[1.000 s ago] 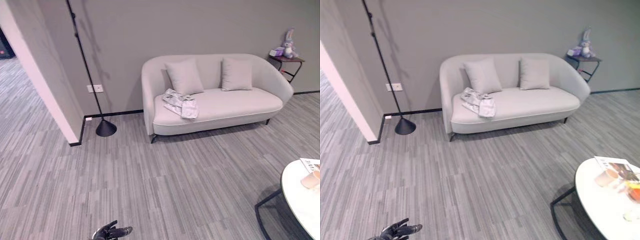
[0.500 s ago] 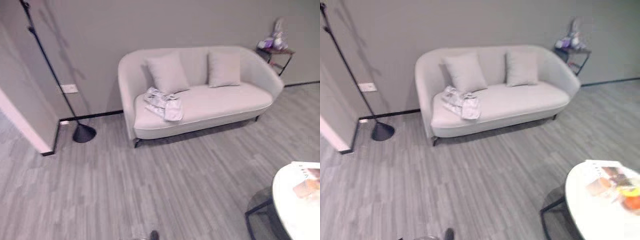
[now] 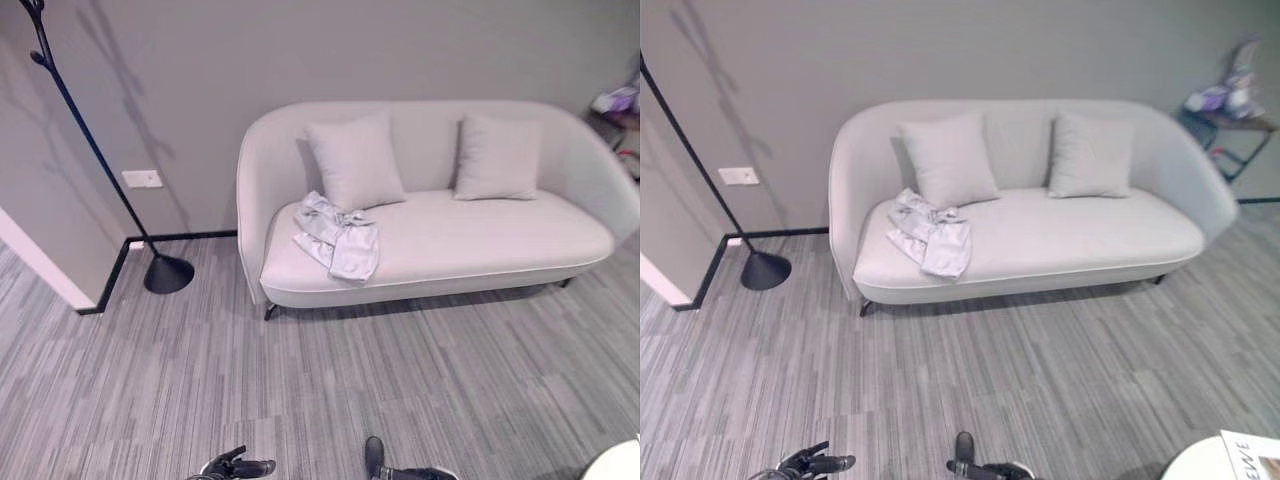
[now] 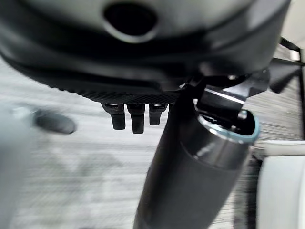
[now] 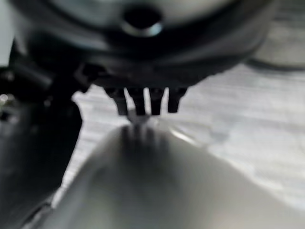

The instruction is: Hang the clothes on the sofa on the clothes rack.

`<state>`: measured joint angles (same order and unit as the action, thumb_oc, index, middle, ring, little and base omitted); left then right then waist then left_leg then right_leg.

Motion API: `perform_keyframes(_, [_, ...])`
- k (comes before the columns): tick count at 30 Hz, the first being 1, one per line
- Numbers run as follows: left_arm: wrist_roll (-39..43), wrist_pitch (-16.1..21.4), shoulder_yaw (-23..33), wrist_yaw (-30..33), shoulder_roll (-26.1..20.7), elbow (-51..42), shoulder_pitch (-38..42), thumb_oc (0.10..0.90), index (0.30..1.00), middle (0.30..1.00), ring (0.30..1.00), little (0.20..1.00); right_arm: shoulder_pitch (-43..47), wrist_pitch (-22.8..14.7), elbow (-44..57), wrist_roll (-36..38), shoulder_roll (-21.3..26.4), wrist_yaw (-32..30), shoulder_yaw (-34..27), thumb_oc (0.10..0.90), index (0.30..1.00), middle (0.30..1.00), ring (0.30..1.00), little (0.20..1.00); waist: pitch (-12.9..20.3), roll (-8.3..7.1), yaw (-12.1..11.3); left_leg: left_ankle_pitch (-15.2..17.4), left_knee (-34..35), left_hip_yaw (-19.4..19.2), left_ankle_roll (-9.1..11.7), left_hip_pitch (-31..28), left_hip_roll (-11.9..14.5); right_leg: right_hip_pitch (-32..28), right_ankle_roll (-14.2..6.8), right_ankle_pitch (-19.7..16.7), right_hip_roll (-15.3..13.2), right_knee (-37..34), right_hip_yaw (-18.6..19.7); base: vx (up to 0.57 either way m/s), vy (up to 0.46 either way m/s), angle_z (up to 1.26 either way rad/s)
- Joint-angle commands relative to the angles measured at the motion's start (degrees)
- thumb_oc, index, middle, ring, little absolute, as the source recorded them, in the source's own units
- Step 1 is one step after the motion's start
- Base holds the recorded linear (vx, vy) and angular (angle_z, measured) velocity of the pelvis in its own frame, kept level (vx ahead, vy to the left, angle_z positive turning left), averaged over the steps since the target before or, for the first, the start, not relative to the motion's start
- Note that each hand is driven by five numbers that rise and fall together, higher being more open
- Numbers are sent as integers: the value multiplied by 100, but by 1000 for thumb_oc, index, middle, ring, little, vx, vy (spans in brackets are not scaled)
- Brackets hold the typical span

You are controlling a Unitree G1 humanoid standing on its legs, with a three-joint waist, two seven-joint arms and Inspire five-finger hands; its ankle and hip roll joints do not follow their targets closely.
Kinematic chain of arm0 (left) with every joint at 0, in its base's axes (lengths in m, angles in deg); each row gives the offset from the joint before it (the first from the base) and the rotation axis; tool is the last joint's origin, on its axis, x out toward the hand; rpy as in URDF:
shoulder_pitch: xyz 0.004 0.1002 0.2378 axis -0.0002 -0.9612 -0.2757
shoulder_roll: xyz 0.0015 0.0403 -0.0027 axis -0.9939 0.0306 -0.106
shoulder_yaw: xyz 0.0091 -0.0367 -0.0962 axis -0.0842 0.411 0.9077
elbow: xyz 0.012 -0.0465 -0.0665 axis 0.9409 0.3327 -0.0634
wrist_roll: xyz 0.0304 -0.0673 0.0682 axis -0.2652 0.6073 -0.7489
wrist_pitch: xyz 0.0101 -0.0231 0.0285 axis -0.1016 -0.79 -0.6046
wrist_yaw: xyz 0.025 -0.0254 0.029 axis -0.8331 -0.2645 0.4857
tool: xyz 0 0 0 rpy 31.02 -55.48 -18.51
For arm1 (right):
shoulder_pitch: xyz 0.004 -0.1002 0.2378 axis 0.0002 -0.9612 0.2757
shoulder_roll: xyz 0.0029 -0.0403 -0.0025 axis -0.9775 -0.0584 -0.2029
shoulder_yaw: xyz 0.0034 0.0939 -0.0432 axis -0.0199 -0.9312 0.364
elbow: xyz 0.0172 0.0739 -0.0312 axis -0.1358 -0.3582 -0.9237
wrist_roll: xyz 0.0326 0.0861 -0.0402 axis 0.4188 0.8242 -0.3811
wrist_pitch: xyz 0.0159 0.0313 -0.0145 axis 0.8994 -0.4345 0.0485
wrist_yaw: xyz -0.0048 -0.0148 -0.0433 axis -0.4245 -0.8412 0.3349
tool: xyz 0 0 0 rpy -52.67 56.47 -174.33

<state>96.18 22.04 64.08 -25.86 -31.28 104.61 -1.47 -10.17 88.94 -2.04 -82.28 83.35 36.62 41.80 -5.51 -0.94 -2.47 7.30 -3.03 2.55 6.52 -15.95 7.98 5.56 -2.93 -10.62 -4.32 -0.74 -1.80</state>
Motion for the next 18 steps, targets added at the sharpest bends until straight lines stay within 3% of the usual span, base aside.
perform_keyframes(1, [-32, 245, 33, 86, -393, -14, -102, 800, 900, 900, 900, 900, 37, -225, 432, -133, -276, 42, 93, 800, 900, 900, 900, 900, 315, -273, -99, 144, -25, -234, -790, 459, -785, -101, -405, 549, -341, 292, 73, 353, -463, 57])
perform_keyframes(3, [386, 264, 242, 178, -274, -197, -224, 800, 900, 900, 900, 900, 66, -323, 1600, -202, 203, -124, 43, 800, 900, 900, 900, 900, 147, -369, -174, -600, -2107, -113, -637, 1639, -621, -543, -99, 707, -194, 60, -320, 256, -474, 26])
perform_keyframes(4, [386, 263, 241, 179, -272, -199, -225, 800, 900, 900, 900, 900, 61, -318, 1608, -202, 207, -123, 42, 800, 900, 900, 900, 900, 159, -357, -152, -581, -2153, -88, -635, 1678, -615, -535, -97, 707, -186, 60, -344, 161, -463, 86])
perform_keyframes(5, [410, 310, 135, 302, -240, -573, -226, 800, 900, 900, 900, 900, 53, -362, 2385, -305, 531, -407, -105, 800, 900, 900, 900, 900, -71, -476, -159, -790, -3141, -593, -698, 2309, -190, -780, 120, 951, -122, 41, -692, 158, -316, 66])
perform_keyframes(6, [403, 306, 87, 298, -217, -632, -222, 800, 900, 900, 900, 900, 10, -385, 2643, -383, 659, -501, -212, 800, 900, 900, 900, 900, -100, -492, -111, -778, -3013, -771, -672, 2380, 25, -852, 132, 1064, -144, 53, -835, 162, -317, 75])
perform_keyframes(7, [403, 305, 84, 299, -214, -633, -224, 800, 900, 900, 900, 900, 3, -380, 2652, -385, 664, -500, -215, 800, 900, 900, 900, 900, -106, -489, -104, -779, -3010, -762, -670, 2373, 22, -863, 133, 1070, -145, 55, -845, 134, -67, 36])
perform_keyframes(8, [478, 320, 95, 306, -206, -713, -244, 800, 900, 900, 900, 900, -64, -378, 2839, -408, 748, -526, -319, 800, 900, 900, 900, 900, -107, -494, -85, -762, -2675, -921, -618, 2336, 197, -953, 131, 1180, -168, 45, -958, 235, -11, 53])
perform_keyframes(10, [654, 331, 226, 335, -219, -716, -259, 800, 900, 900, 900, 900, -155, -409, 3139, -311, 793, -541, -435, 800, 900, 900, 900, 900, -31, -486, -71, -689, -1336, -1005, -444, 2060, 356, -1129, 0, 1342, -268, -45, -1101, 286, 61, 64])
perform_keyframes(11, [783, 331, 312, 353, -232, -697, -275, 800, 900, 900, 900, 900, -182, -434, 3249, -333, 841, -558, -465, 800, 900, 900, 900, 900, 39, -448, -52, -1035, -460, -941, -373, 2068, 410, -1101, -25, 1352, -317, -103, -1200, 292, 209, 69])
perform_keyframes(12, [833, 327, 394, 404, -204, -614, -234, 800, 900, 900, 900, 900, -211, -456, 3350, -456, 822, -638, -476, 800, 900, 900, 900, 900, 105, -324, -30, -1681, 613, -903, -160, 2094, 637, -1180, -57, 1421, -347, -157, -1313, 345, 244, 60])
perform_keyframes(14, [864, 332, 443, 516, -144, -553, -235, 800, 900, 900, 900, 900, -279, -470, 3517, -587, 881, -818, -604, 800, 900, 900, 900, 900, 120, -238, 77, -1649, 803, -1443, -16, 2379, 797, -1392, -120, 1489, -452, -285, -1509, 303, 223, 68])
perform_keyframes(15, [861, 333, 445, 519, -136, -549, -236, 800, 900, 900, 900, 900, -291, -464, 3530, -593, 888, -821, -605, 800, 900, 900, 900, 900, 128, -241, 71, -1634, 803, -1457, -7, 2370, 790, -1404, -126, 1483, -458, -310, -1502, 654, 661, 71])
perform_keyframes(16, [1094, 370, 670, 594, -95, -533, -355, 800, 900, 900, 900, 900, -625, -387, 3882, -645, 785, -923, -891, 800, 900, 900, 900, 900, 306, -75, 127, -1381, 236, -1490, -39, 2296, 521, -1718, -294, 1416, -925, -105, -1424, 554, 564, 23])
perform_keyframes(18, [961, 372, 613, 623, -155, -579, -333, 800, 900, 900, 900, 900, -645, -359, 3926, -624, 692, -975, -968, 800, 900, 900, 900, 900, 311, -104, 141, -1223, 34, -1523, -123, 2317, 401, -1663, -332, 1301, -1106, 130, -1382, 439, 490, -25])
